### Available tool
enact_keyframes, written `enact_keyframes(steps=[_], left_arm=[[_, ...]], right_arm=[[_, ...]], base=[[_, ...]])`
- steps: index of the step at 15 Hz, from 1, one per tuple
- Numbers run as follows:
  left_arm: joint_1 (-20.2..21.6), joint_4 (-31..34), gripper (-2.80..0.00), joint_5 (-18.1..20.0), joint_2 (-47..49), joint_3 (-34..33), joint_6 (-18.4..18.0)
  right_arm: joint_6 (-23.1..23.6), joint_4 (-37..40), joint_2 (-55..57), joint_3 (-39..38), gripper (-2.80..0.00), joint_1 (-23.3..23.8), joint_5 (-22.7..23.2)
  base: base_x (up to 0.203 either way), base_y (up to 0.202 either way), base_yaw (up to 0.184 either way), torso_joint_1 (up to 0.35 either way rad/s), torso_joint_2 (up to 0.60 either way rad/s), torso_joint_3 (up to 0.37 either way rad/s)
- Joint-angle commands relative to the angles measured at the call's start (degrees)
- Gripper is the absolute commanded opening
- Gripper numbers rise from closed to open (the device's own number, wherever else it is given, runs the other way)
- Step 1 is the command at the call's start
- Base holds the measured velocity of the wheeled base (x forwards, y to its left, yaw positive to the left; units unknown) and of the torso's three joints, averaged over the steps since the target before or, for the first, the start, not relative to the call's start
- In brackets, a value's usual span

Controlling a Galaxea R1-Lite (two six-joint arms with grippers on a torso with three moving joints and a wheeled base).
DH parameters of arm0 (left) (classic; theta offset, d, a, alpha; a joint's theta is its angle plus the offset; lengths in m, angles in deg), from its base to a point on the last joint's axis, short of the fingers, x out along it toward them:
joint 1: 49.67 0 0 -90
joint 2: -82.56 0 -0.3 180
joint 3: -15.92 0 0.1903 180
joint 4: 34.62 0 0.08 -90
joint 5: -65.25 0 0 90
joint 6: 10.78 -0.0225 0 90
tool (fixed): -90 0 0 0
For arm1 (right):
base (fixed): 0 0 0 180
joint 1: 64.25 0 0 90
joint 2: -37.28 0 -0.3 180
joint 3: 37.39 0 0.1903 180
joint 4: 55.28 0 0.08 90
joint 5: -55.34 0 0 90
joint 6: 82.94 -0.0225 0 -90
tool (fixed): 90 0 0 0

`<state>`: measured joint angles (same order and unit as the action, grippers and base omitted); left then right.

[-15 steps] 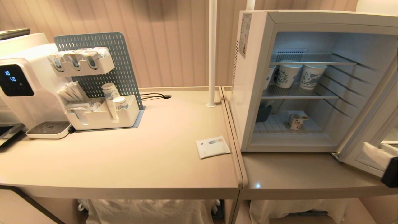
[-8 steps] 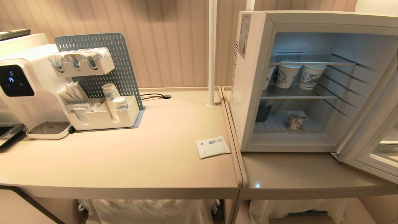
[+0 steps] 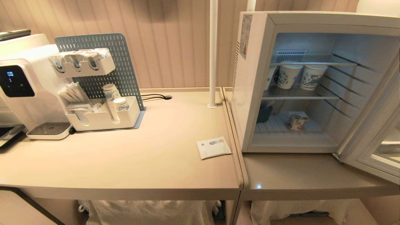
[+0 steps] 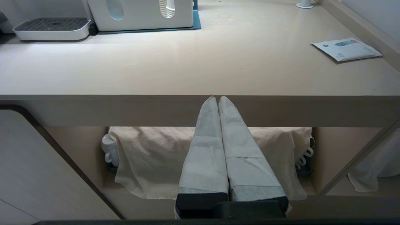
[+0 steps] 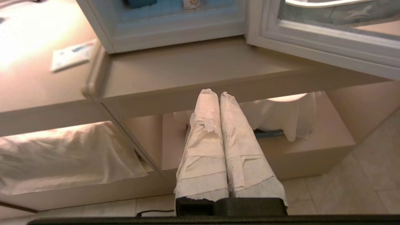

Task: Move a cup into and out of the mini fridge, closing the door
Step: Close the freezer door

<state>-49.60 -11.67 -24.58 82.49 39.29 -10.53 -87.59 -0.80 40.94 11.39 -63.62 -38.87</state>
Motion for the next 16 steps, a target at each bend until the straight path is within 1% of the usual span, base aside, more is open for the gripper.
enact_keyframes(steps=[1,2,3,4,5,8,10,12,16], left_arm=[[0.01,-0.02,-2.8,0.01,-0.01,-0.09,0.02],[0.01,-0.02,-2.8,0.01,-0.01,-0.09,0.02],[0.01,-0.02,-2.8,0.01,-0.01,-0.09,0.02],[0.01,-0.02,-2.8,0.01,-0.01,-0.09,0.02],[0.01,-0.02,-2.8,0.01,-0.01,-0.09,0.02],[0.01,-0.02,-2.8,0.01,-0.01,-0.09,0.02],[0.01,-0.02,-2.8,0.01,-0.01,-0.09,0.11],[0.01,-0.02,-2.8,0.01,-0.01,-0.09,0.11],[0.01,-0.02,-2.8,0.01,-0.01,-0.09,0.11]], right_arm=[[1.24,-18.84,-3.94,-17.5,-2.8,-0.31,0.46],[1.46,-25.0,-3.86,-22.55,-2.8,-0.42,1.37],[1.58,-26.45,-3.69,-25.07,-2.8,-0.5,1.87],[1.67,-26.67,-3.5,-25.46,-2.8,-0.58,2.36],[1.7,-26.92,-3.19,-23.75,-2.8,-0.67,2.86],[1.77,-26.98,0.7,-23.31,-2.8,-0.79,3.13],[1.94,-27.74,-2.23,-23.64,-2.8,-0.78,3.0],[2.0,-31.12,-3.61,-24.84,-2.8,-0.73,2.9],[1.83,-31.1,-3.49,-24.8,-2.8,-0.72,2.89]], base=[[0.0,0.0,0.0,0.0,0.0,0.0],[0.0,0.0,0.0,0.0,0.0,0.0],[0.0,0.0,0.0,0.0,0.0,0.0],[0.0,0.0,0.0,0.0,0.0,0.0],[0.0,0.0,0.0,0.0,0.0,0.0],[0.0,0.0,0.0,0.0,0.0,0.0],[0.0,0.0,0.0,0.0,0.0,0.0],[0.0,0.0,0.0,0.0,0.0,0.0],[0.0,0.0,0.0,0.0,0.0,0.0]])
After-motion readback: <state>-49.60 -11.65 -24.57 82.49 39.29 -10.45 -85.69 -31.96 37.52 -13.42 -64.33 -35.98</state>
